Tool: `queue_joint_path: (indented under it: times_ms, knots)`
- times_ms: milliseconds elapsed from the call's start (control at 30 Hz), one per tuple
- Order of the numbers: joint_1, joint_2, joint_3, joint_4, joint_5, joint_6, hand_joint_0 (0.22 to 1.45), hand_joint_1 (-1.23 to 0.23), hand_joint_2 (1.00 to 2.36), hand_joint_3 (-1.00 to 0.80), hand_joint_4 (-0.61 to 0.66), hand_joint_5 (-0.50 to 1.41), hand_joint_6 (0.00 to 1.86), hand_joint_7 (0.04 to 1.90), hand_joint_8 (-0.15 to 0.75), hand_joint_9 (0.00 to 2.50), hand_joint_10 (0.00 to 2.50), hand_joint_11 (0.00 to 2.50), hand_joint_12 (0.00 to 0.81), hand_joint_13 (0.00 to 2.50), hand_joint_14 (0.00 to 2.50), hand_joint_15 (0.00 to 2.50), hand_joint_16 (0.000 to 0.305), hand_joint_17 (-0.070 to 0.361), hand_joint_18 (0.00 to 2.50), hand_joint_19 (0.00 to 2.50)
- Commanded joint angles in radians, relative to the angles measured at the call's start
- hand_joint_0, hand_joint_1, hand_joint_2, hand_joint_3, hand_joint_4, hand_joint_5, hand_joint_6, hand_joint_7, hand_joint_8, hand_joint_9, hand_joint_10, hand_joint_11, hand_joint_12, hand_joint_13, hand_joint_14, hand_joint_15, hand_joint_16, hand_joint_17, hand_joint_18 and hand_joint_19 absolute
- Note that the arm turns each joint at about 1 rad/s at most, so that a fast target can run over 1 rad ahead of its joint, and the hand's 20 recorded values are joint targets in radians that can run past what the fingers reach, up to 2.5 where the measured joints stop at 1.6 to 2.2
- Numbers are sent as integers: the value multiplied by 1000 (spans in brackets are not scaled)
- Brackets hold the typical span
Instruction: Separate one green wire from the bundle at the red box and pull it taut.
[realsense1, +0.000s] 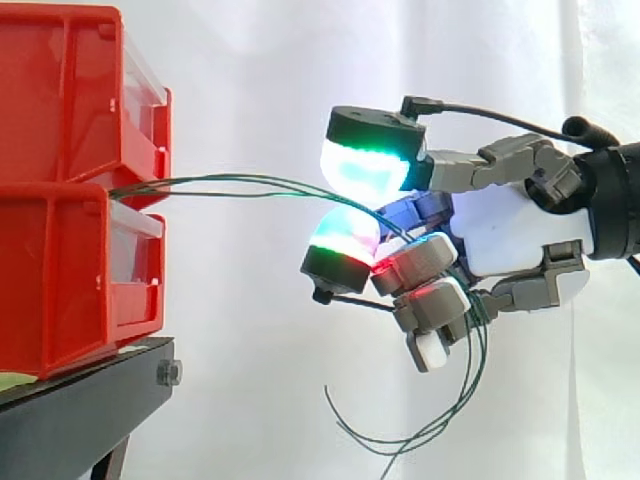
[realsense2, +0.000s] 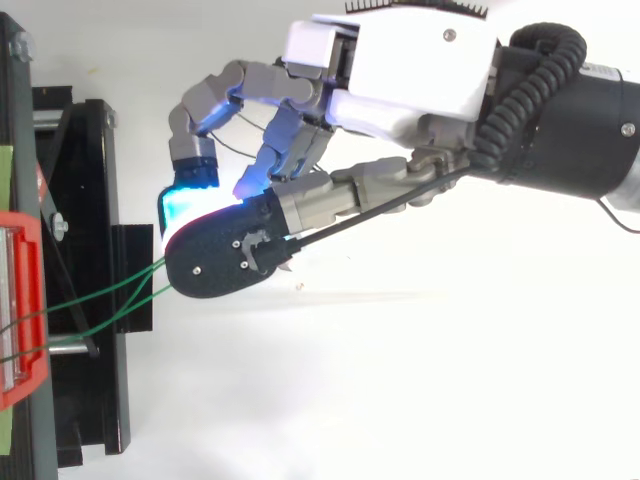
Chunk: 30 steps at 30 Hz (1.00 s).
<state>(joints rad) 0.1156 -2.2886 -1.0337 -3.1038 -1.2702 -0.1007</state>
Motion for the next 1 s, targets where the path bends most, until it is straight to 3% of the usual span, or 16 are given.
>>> queue_joint_path:
  times_ms: [0, 133, 667, 967]
  knots:
    - [1, 0, 0, 1, 0, -2, 552, -606, 1002, -472, 176, -177, 870, 1156, 305, 1199, 3, 1693, 374, 1221, 24, 1170, 56, 125, 980, 661]
    - [1, 0, 0, 1, 0, -2, 555, -650, 1003, -462, 177, -178, 870, 1154, 306, 1197, 4, 1688, 376, 1218, 25, 1173, 56, 125, 976, 662]
    - [4, 0, 0, -1, 0, -2, 577, -707, 1024, -81, 17, -148, 892, 1243, 277, 1220, 5, 1619, 374, 1190, 25, 1104, 54, 122, 968, 638]
    - [9, 0, -2, 1, 3, -2, 569, -732, 1019, -28, -44, -127, 881, 1246, 260, 989, 16, 661, 336, 844, 15, 447, 53, 119, 875, 496]
